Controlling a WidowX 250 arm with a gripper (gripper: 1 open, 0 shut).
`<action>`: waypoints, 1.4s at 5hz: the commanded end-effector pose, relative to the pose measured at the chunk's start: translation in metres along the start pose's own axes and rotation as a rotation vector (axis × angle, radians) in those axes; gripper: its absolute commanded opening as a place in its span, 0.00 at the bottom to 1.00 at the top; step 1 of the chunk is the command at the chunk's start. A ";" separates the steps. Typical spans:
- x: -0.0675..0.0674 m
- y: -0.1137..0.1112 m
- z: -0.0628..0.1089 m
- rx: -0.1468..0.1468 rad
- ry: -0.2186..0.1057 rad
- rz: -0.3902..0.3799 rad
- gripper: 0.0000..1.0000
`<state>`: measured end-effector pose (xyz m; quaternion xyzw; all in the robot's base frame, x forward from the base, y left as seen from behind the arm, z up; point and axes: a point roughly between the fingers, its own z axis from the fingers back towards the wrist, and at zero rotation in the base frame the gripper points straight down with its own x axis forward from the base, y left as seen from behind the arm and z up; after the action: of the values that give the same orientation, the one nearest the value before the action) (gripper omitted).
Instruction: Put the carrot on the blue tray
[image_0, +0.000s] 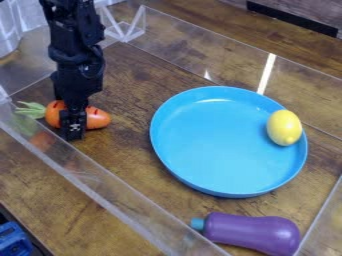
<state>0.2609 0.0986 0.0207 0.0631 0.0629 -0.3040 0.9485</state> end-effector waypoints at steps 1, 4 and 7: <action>0.011 0.004 0.005 0.004 -0.005 0.014 1.00; 0.025 0.012 0.007 0.017 -0.017 0.026 0.00; 0.034 0.017 0.042 0.080 0.011 0.028 0.00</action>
<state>0.2897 0.0868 0.0340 0.0838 0.0906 -0.2923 0.9483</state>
